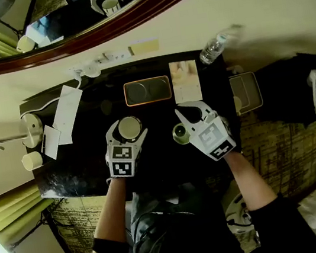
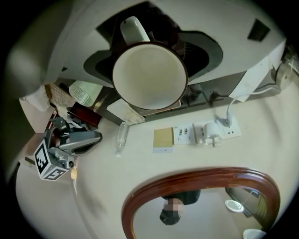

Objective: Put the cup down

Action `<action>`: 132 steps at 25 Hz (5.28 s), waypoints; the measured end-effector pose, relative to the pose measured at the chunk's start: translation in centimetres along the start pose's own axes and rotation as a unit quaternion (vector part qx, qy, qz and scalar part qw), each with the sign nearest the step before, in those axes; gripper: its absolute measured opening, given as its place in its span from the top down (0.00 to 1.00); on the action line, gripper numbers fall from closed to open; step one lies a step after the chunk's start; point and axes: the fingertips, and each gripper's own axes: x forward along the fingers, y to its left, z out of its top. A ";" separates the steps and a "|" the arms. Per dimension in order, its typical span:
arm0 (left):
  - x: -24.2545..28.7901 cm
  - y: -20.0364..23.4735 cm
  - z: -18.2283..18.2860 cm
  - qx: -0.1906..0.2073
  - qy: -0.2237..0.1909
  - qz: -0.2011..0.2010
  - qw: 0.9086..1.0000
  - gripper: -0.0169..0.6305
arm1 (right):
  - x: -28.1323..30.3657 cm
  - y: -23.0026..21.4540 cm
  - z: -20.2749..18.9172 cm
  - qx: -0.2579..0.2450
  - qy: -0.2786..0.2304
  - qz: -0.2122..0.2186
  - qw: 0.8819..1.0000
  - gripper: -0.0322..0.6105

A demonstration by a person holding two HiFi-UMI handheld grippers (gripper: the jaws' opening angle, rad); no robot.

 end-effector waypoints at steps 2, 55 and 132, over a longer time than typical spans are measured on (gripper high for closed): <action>-0.5 -0.3 -1.3 -0.004 0.003 0.002 1.000 0.35 | 0.0 0.9 0.2 -0.005 0.001 0.006 1.000 0.93; -21.5 0.5 5.7 0.026 -0.166 0.046 0.985 0.82 | -8.0 7.5 4.5 0.054 -0.043 -0.036 0.997 0.93; -18.0 -0.7 3.9 0.019 -0.136 0.073 0.988 0.97 | -0.7 7.4 -12.4 -0.040 0.132 0.096 0.986 0.13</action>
